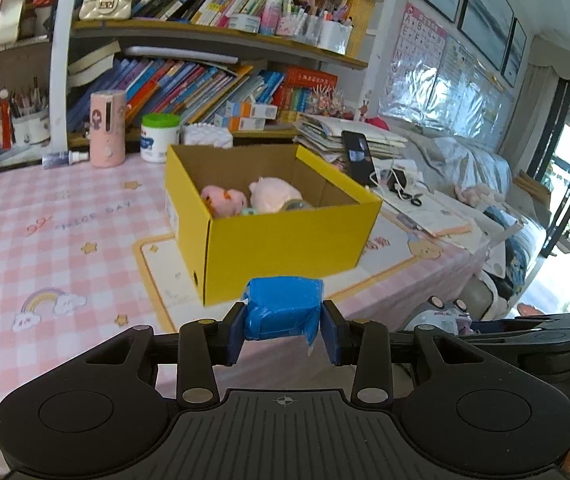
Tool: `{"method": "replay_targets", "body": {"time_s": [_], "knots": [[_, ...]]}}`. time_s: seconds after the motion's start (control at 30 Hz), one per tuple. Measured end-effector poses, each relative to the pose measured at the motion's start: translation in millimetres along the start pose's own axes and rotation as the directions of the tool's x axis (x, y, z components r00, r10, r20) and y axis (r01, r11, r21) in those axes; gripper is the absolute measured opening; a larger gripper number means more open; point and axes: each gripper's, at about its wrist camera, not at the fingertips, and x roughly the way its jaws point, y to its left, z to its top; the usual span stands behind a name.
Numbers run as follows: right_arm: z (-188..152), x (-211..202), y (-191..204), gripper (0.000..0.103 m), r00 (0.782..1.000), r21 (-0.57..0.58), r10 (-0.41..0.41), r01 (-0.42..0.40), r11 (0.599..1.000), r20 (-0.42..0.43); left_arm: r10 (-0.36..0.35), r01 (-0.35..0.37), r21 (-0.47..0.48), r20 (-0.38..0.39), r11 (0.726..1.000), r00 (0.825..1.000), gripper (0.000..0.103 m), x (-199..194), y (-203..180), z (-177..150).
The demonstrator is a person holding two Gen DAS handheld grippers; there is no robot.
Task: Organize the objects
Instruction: 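Carry the truck and eraser over the yellow box with both tools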
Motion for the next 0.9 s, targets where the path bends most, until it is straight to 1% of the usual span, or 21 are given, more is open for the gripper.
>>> {"method": "replay_targets", "body": {"time_s": [0.17,0.43,0.63,0.73,0.9], "knots": [[18.7,12.8,-8.6,0.061,1.000,-0.009,0.027,-0.027,1.000,-0.004,0.024,-0.024,-0.005,0.020,1.000,1.000,0.037,13.6,-4.4,14.9],[49.8,34.3,-24.5,0.061,0.998,-0.032,0.058,-0.058,0.998,-0.004,0.051,-0.051,-0.005,0.030,0.999,0.998,0.037,39.3,-12.9,34.9],[75.4,47.2,-36.0,0.061,0.995,-0.048,0.098,-0.097,0.994,0.018,0.075,-0.076,0.019,0.073,0.997,0.994,0.037,55.3,-22.5,53.9],[89.9,50.7,-42.2,0.061,0.992,-0.060,0.119,-0.116,0.991,0.044,0.097,-0.099,0.029,0.074,0.995,0.993,0.037,66.8,-26.5,63.9],[129.8,59.1,-50.2,0.061,0.980,-0.129,0.157,-0.141,0.982,0.121,0.142,-0.144,0.031,0.058,0.989,0.988,0.037,92.0,-27.8,79.8]]}}
